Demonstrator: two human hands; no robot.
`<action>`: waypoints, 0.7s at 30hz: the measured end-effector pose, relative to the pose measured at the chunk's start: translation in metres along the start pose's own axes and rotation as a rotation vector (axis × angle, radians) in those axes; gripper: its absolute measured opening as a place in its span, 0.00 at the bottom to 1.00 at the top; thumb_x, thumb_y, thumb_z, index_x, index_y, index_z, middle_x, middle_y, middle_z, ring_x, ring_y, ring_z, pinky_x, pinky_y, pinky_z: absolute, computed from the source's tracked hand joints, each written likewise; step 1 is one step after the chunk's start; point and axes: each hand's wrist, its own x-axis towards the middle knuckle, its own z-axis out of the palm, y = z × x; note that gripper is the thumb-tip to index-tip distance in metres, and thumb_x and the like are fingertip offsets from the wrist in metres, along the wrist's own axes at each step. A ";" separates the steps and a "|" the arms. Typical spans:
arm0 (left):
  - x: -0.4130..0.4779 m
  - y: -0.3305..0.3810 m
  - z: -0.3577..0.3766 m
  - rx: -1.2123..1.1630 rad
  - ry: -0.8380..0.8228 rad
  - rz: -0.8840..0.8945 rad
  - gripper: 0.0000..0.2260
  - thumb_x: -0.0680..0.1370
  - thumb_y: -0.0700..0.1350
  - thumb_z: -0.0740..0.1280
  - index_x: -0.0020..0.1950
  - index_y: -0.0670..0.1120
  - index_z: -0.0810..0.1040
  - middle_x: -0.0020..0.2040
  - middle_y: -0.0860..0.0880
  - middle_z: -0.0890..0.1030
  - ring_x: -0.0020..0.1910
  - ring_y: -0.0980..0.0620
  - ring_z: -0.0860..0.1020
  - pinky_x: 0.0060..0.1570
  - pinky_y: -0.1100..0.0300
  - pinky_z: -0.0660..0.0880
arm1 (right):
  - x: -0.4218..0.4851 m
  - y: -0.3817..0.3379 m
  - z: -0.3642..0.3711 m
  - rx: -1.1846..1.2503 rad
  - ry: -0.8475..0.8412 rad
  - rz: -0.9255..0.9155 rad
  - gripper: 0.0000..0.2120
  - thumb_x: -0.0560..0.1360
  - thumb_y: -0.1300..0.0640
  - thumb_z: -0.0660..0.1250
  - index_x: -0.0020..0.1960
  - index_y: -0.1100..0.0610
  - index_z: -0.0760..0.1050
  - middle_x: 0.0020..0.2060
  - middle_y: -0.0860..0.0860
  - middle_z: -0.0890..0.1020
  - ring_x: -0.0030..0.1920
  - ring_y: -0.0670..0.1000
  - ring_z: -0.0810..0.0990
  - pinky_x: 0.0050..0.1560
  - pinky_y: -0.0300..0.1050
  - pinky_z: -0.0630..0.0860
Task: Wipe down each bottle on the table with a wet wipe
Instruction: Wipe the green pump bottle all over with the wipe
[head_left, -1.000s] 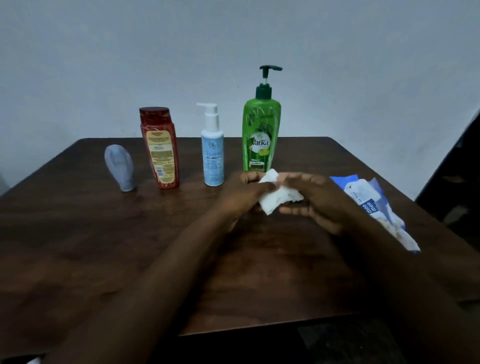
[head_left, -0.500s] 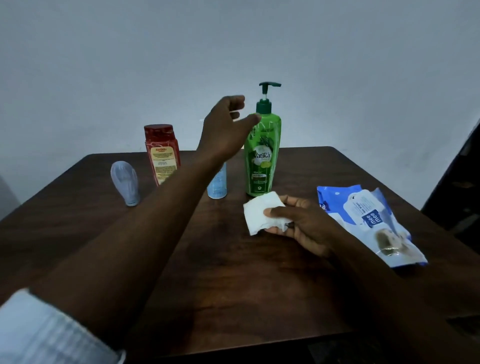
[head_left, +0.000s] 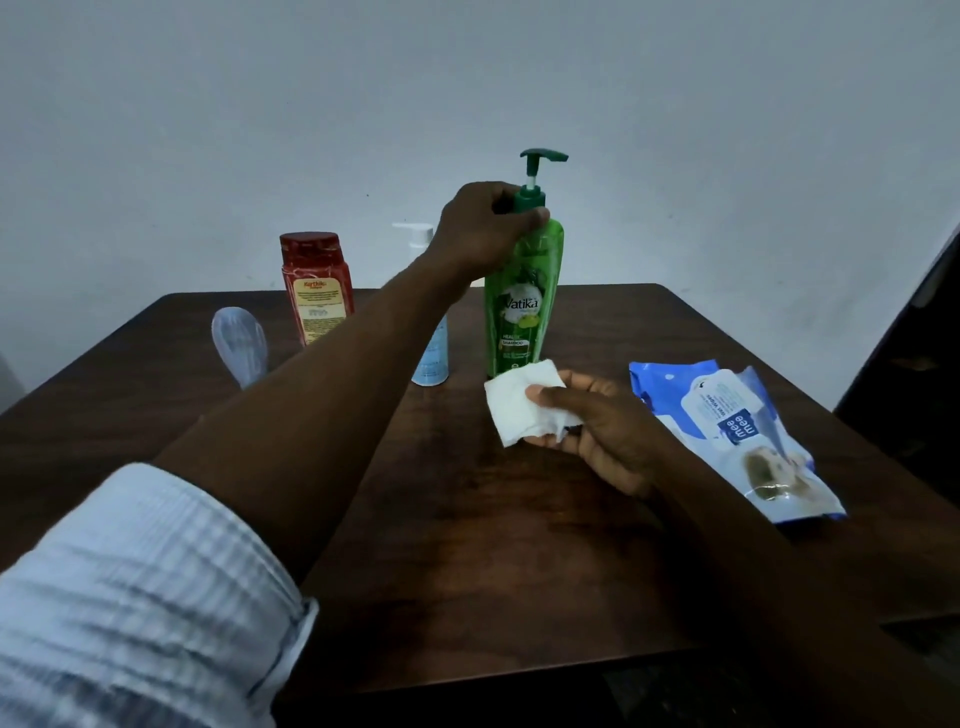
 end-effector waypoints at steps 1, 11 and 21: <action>-0.002 0.000 -0.002 -0.006 -0.010 0.012 0.09 0.76 0.47 0.73 0.55 0.48 0.84 0.51 0.51 0.85 0.52 0.52 0.83 0.52 0.55 0.81 | 0.001 -0.002 0.001 0.012 0.014 -0.025 0.14 0.75 0.65 0.70 0.61 0.64 0.78 0.49 0.59 0.86 0.46 0.55 0.87 0.43 0.49 0.85; -0.036 0.015 -0.043 -0.190 -0.045 0.017 0.13 0.79 0.47 0.71 0.55 0.38 0.84 0.50 0.40 0.85 0.44 0.50 0.83 0.51 0.53 0.80 | -0.015 -0.054 0.017 0.098 0.125 -0.444 0.07 0.76 0.69 0.66 0.53 0.64 0.78 0.42 0.54 0.85 0.39 0.49 0.85 0.31 0.41 0.81; -0.077 -0.011 -0.065 -0.273 -0.047 -0.163 0.13 0.77 0.52 0.72 0.50 0.43 0.86 0.51 0.42 0.86 0.51 0.45 0.85 0.56 0.51 0.79 | -0.016 -0.082 0.053 -0.267 0.162 -0.785 0.09 0.74 0.67 0.71 0.53 0.62 0.84 0.46 0.56 0.87 0.44 0.51 0.85 0.37 0.41 0.80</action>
